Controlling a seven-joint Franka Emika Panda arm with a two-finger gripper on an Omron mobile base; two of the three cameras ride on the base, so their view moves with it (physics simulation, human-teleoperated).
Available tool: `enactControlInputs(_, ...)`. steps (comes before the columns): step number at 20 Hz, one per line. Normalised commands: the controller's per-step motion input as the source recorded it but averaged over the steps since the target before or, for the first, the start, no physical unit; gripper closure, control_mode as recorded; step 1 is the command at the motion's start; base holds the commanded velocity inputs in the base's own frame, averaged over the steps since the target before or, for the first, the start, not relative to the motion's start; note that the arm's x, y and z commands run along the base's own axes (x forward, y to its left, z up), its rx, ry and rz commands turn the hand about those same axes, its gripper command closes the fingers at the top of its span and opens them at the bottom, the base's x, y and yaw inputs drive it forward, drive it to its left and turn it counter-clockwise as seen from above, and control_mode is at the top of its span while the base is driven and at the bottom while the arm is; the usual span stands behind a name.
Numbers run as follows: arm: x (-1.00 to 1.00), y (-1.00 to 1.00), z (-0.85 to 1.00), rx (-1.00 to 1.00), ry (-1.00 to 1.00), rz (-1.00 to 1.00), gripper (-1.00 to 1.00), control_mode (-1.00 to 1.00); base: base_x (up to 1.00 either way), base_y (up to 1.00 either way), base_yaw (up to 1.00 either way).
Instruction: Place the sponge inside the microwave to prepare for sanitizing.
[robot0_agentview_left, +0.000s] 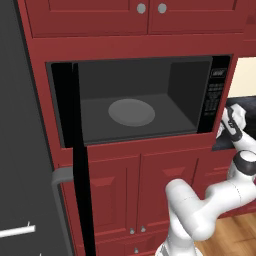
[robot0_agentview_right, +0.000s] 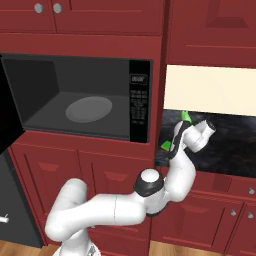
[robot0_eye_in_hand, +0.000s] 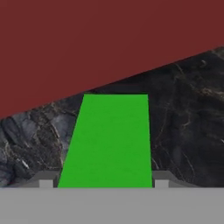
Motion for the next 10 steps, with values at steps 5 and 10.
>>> enactControlInputs(5,-0.26,-0.24,-0.18,-0.01,-0.14,0.0,1.0,-1.0,0.0,0.0,0.0)
enactControlInputs(10,-0.35,-0.34,0.06,-0.01,-0.07,0.0,1.0,-1.0,0.0,0.0,0.0)
